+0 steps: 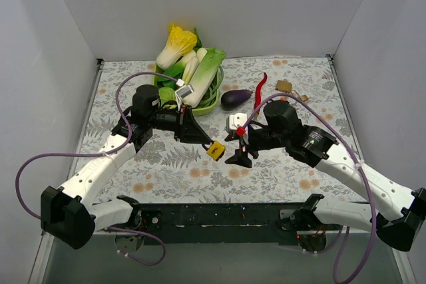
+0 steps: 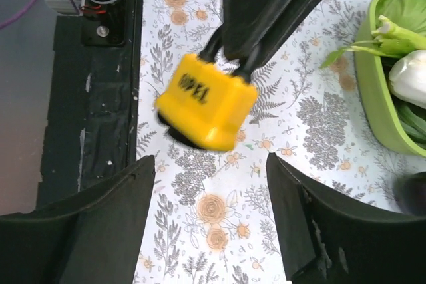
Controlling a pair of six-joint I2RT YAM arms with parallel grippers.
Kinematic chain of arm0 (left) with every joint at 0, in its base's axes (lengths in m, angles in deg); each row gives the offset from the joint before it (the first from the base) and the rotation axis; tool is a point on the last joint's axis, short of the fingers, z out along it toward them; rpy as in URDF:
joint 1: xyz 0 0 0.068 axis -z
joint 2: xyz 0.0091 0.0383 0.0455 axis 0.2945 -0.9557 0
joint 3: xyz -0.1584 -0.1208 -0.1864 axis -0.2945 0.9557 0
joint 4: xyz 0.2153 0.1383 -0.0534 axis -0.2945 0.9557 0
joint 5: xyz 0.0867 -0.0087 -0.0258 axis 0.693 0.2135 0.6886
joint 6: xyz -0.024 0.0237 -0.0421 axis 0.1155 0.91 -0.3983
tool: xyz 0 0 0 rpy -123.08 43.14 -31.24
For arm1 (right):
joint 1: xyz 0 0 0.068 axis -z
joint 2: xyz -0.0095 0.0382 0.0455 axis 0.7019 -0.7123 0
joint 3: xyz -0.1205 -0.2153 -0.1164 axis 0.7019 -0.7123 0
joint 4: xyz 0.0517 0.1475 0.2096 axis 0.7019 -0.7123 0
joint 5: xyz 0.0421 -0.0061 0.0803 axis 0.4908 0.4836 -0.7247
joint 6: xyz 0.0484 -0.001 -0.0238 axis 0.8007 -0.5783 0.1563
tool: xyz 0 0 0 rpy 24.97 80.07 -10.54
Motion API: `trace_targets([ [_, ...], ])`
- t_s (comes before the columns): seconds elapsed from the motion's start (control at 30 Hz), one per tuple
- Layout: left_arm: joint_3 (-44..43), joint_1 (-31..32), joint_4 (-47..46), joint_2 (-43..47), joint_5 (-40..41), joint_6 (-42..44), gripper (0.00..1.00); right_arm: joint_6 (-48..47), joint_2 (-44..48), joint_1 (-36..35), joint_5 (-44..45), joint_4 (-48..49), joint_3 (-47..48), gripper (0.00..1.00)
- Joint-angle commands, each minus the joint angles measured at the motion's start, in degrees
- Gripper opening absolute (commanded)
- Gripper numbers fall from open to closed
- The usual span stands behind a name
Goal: Lock with the key
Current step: Place the lock at the center of the board.
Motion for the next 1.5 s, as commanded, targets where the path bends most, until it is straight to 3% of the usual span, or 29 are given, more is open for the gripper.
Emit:
trace_targets([
  [0.0,1.26,-4.52,-4.93,-0.11,1.11,-5.3,0.0,-3.55,3.55,0.93,1.11,-3.19,0.36,0.77],
  [0.17,0.64,-4.52,-4.93,-2.49,2.43,-6.27,0.0,-3.56,4.62,1.28,5.16,-5.14,-0.26,0.84],
  [0.33,1.17,-4.44,-6.68,-3.81,8.13,-10.04,0.0,4.68,-0.47,1.28,15.0,-1.54,4.99,0.87],
  [0.53,0.73,-3.48,-7.39,-4.69,12.1,-13.48,0.0,9.08,-5.75,1.19,14.92,-0.83,9.49,0.89],
  [0.77,1.26,-1.63,-7.91,-4.51,15.09,-14.35,0.0,9.45,-9.26,0.4,15.53,1.28,10.9,0.88],
  [0.93,1.52,-1.54,-8.97,-4.78,15.09,-16.2,0.0,5.59,-10.76,-2.49,18.52,2.16,11.08,0.81],
  [1.27,1.7,-1.54,-8.88,-5.04,15.27,-17.43,0.0,2.24,-10.85,-4.61,23.71,3.3,9.58,0.45],
  [1.3,1.61,-1.54,-8.88,-5.21,15.27,-17.43,0.0,2.15,-10.85,-4.61,23.8,3.39,9.58,0.35],
  [1.37,1.61,-1.45,-10.64,-5.48,15.18,-17.78,0.0,1.89,-10.77,-4.61,23.88,3.3,9.32,0.23],
  [1.4,1.7,-1.45,-10.81,-5.57,15.18,-18.13,0.0,1.72,-10.68,-4.52,24.06,3.3,9.15,0.07],
  [1.47,1.43,-1.45,-11.08,-5.57,15.18,-18.13,0.17,1.8,-10.07,-4.61,24.59,3.3,8.18,0.01],
])
